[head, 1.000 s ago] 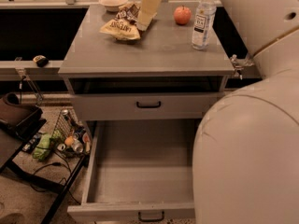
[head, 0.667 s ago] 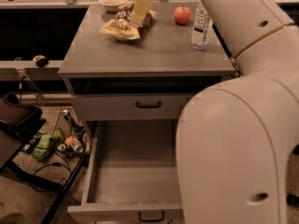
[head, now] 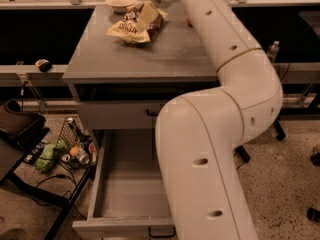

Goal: Place brown chip bag into middle drawer

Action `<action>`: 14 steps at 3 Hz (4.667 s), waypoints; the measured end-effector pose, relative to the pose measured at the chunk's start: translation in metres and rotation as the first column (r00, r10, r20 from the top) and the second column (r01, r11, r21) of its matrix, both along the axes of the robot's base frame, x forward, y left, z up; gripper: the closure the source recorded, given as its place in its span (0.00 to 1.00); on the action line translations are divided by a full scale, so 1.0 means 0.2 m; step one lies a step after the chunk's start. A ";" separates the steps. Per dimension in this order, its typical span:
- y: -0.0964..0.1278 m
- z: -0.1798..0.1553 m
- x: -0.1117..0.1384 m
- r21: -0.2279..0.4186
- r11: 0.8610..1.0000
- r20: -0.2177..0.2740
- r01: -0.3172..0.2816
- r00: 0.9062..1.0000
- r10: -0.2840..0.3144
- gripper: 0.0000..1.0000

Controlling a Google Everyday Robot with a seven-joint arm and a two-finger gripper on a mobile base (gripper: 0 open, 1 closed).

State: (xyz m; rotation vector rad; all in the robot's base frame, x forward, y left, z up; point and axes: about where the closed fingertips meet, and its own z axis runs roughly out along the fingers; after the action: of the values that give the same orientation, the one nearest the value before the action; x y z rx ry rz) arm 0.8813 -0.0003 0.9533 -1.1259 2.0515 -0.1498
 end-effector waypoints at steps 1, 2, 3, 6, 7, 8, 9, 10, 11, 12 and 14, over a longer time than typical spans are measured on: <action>0.04 -0.19 0.14 0.087 0.994 -0.019 0.059 0.998 -0.057 0.00; 0.11 -0.31 0.24 0.169 0.983 -0.022 0.075 0.997 -0.072 0.00; 0.21 -0.35 0.29 0.265 0.961 -0.025 0.080 0.997 -0.076 0.00; 0.39 -0.52 0.29 0.395 0.910 -0.135 0.125 0.988 -0.077 0.43; 0.39 -0.52 0.29 0.395 0.910 -0.136 0.125 0.988 -0.077 0.66; 0.39 -0.52 0.29 0.395 0.910 -0.136 0.125 0.988 -0.077 0.89; 0.39 -0.51 0.29 0.395 0.910 -0.136 0.125 0.988 -0.077 1.00; 0.39 -0.48 0.29 0.395 0.910 -0.136 0.125 0.988 -0.077 1.00; 0.28 -0.24 0.19 0.294 0.949 -0.082 0.112 0.992 -0.091 1.00; 0.16 0.14 0.03 0.214 0.972 -0.018 0.095 0.995 -0.094 1.00; 0.09 0.15 -0.29 0.126 0.991 -0.078 0.043 0.996 -0.033 1.00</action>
Offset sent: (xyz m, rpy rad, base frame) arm 0.1218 0.0300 -0.0593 0.2791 0.0054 -0.0927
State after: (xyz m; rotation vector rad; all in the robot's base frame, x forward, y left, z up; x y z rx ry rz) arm 0.8234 0.0180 0.9835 -1.0284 2.1186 0.0054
